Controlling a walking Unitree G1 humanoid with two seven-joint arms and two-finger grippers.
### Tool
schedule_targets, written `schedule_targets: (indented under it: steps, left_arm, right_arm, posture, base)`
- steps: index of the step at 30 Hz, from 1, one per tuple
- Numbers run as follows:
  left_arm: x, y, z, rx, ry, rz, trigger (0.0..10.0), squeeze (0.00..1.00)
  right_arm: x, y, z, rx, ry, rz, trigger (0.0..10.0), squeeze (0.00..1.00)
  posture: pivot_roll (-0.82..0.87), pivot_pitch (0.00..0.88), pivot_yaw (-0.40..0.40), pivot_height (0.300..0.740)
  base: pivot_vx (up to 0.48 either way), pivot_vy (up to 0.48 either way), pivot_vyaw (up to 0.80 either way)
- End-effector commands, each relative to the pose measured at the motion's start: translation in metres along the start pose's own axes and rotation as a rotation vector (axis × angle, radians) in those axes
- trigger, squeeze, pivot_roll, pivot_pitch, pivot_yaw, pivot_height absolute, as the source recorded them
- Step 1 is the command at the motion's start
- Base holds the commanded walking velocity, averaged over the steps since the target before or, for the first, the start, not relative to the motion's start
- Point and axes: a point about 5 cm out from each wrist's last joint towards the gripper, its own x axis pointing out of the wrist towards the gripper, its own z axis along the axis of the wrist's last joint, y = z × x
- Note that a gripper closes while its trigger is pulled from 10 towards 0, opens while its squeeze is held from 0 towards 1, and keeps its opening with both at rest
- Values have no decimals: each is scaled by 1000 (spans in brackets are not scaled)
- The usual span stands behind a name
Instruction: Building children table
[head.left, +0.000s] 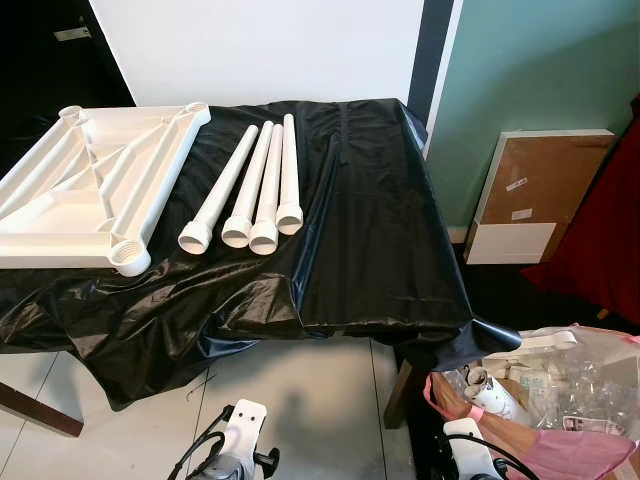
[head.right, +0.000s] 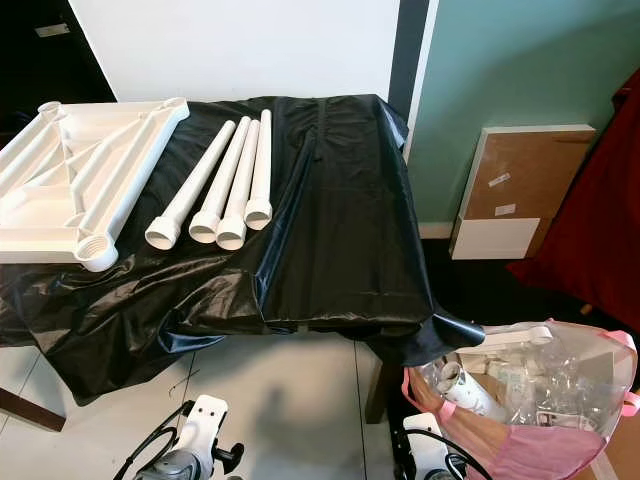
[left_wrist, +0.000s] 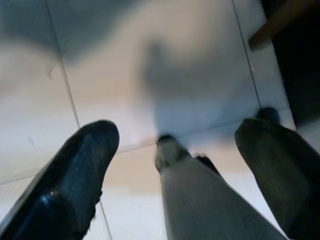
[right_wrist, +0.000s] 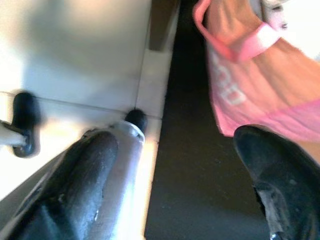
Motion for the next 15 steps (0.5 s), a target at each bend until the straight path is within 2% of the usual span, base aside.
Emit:
schedule_targets:
  steps: [1,15]
  left_arm:
    - [-5,-4,-20,-27,59,-59,10000,0]
    - [-5,-3,-21,-3,61,-26,10000,0]
  right_arm:
    - [-1,-3,-4,10,12,4,10000,0]
    - [-1,-3,-3,19,-12,-3,10000,0]
  posture:
    - [-28,0,13,740]
    - [-38,0,30,740]
  base:
    - [0,0,0]
    - [0,0,0]
